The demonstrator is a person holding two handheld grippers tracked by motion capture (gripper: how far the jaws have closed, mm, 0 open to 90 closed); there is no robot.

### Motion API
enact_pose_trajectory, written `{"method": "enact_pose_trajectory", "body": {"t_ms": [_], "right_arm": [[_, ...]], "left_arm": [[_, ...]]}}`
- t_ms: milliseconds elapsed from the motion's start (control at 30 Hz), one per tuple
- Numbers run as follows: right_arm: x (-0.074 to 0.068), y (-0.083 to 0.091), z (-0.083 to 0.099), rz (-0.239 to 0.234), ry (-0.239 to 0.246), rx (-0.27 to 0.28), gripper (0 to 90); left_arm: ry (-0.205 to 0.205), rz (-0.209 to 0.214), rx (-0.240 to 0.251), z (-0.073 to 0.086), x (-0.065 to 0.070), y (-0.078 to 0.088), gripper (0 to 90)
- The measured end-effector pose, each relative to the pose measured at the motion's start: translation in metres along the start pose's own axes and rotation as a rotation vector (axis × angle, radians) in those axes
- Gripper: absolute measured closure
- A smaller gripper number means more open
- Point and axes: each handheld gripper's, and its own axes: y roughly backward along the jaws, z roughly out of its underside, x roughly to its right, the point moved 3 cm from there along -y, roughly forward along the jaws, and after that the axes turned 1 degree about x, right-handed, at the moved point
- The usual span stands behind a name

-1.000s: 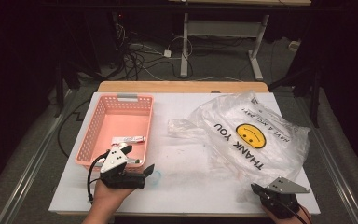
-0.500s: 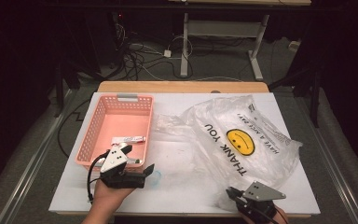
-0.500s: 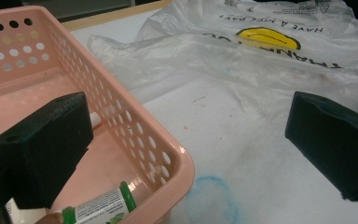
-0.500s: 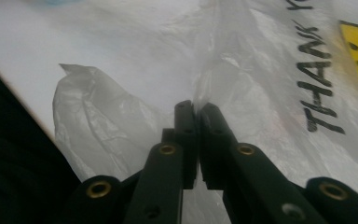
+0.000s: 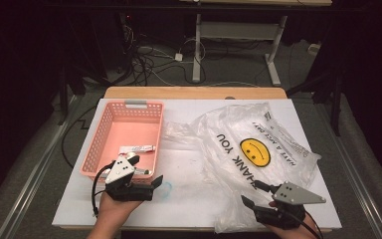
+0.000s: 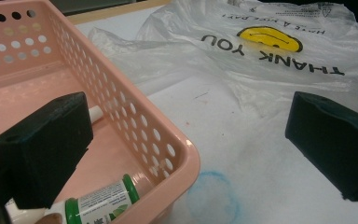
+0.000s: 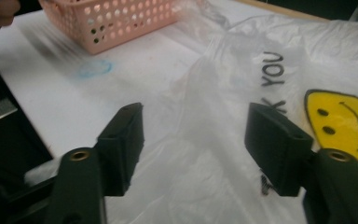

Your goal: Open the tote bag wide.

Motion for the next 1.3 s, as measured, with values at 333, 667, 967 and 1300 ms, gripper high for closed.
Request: {"method": "enact_pose_trajectory", "body": {"t_ms": [333, 667, 967, 1300], "right_arm": [[0.038, -0.056, -0.026, -0.006, -0.015, -0.001, 5.3], [0.048, -0.115, -0.034, -0.03, -0.001, -0.129, 1.1], [0.022, -0.133, -0.024, -0.132, 0.057, -0.205, 27.2], [0.022, -0.138, -0.015, -0.151, 0.08, -0.262, 42.2]], "left_arm": [[0.02, -0.018, 0.003, 0.005, -0.005, 0.008, 0.0], [0.028, -0.03, 0.002, 0.008, -0.006, 0.012, 0.0], [0.013, -0.031, -0.005, 0.009, -0.002, 0.011, 0.0], [0.023, -0.03, -0.003, 0.01, -0.003, 0.012, 0.0]]}}
